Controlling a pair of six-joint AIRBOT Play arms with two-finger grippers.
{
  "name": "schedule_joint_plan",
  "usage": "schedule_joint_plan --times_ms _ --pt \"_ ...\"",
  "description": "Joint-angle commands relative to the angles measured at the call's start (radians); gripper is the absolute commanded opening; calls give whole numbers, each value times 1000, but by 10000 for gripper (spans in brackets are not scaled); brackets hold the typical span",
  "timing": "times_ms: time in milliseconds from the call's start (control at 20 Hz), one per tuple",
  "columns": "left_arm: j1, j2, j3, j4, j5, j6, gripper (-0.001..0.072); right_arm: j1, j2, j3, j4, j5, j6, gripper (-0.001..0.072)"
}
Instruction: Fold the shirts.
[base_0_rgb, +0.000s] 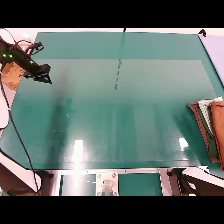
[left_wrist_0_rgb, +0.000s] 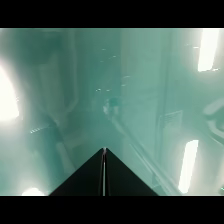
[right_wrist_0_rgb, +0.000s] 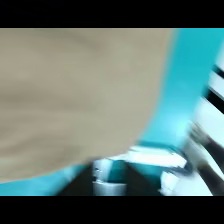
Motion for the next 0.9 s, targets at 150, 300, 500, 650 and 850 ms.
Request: schedule_joint_plan --times_ms 150,300,500,650,850 --pt "-35 19 -14 -118 -24 -3 19 238 10 163 413 -150 -13 19" --pt "-96 117 -113 -112 29 13 19 470 39 109 437 -201 -21 18" --pt "-139 325 -366 -98 81 35 19 797 168 -177 433 -320 -37 19" --pt "-139 542 -658 -98 182 35 19 1036 259 -423 440 -447 18 19" --pt "-138 691 -841 -98 271 35 21 1252 262 -521 439 -591 51 19"
